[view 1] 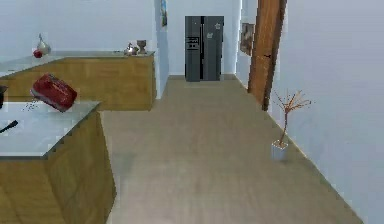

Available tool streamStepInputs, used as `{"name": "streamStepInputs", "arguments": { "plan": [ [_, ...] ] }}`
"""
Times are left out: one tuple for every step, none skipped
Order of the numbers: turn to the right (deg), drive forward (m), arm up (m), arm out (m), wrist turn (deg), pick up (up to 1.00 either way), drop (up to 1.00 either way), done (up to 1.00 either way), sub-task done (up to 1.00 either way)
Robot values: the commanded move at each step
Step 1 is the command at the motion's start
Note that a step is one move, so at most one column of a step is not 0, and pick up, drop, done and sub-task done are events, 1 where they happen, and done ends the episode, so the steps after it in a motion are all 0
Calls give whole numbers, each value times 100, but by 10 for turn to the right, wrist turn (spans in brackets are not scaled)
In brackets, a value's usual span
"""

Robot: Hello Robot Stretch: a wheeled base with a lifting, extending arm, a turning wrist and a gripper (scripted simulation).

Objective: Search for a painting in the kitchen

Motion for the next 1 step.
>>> {"name": "streamStepInputs", "arguments": {
  "plan": [
    [0,100,0,0,0,0,0,0,0]
  ]
}}
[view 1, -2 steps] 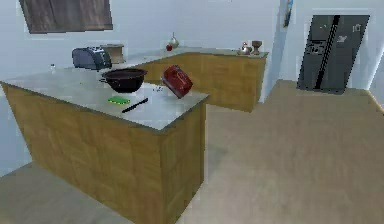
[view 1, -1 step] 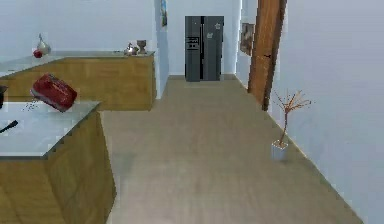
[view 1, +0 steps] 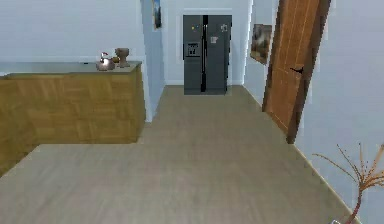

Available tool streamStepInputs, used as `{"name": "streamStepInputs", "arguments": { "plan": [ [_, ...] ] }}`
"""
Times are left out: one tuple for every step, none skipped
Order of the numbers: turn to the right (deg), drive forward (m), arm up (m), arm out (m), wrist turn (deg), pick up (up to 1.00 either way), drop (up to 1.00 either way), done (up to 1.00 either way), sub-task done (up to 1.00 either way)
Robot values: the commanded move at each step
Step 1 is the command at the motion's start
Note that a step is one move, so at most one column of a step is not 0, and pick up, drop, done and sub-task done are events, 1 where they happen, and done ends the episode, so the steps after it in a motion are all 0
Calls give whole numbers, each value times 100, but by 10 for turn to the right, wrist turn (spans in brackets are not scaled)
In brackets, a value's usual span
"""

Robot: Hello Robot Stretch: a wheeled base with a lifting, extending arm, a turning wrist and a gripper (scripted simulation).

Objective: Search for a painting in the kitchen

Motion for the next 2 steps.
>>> {"name": "streamStepInputs", "arguments": {
  "plan": [
    [30,0,0,0,0,0,0,0,0],
    [0,100,0,0,0,0,0,0,0]
  ]
}}
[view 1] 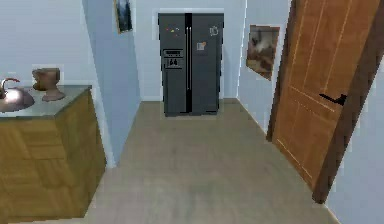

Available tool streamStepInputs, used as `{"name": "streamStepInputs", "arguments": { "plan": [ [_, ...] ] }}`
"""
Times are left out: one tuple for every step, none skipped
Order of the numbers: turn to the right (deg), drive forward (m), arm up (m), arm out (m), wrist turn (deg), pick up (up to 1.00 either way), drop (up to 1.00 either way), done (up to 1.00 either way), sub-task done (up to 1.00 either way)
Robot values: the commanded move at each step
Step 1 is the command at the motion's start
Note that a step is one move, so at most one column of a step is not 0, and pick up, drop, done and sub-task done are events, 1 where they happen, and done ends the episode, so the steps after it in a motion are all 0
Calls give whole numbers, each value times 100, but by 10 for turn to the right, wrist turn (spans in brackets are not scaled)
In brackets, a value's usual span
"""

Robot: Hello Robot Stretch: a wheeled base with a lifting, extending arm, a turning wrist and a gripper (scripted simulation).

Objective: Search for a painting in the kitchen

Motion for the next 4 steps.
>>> {"name": "streamStepInputs", "arguments": {
  "plan": [
    [0,40,0,0,0,0,0,0,0],
    [90,0,0,0,0,0,0,0,0],
    [0,100,0,0,0,0,0,0,0],
    [30,0,0,0,0,0,0,0,0]
  ]
}}
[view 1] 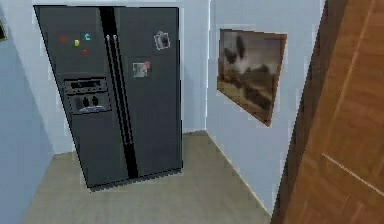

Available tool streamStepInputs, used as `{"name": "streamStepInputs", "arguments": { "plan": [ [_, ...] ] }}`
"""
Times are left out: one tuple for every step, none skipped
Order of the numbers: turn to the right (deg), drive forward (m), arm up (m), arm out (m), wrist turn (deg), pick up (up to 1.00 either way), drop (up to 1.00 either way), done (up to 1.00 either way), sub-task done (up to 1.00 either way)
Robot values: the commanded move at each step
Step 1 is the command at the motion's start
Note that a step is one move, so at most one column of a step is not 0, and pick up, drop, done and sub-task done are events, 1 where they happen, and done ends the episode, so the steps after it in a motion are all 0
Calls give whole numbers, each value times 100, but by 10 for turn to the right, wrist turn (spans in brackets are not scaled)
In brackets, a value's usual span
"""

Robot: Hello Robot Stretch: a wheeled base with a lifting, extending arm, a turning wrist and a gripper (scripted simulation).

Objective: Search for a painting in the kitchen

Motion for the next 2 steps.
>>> {"name": "streamStepInputs", "arguments": {
  "plan": [
    [0,70,0,0,0,0,0,0,0],
    [210,0,0,0,0,0,0,0,0]
  ]
}}
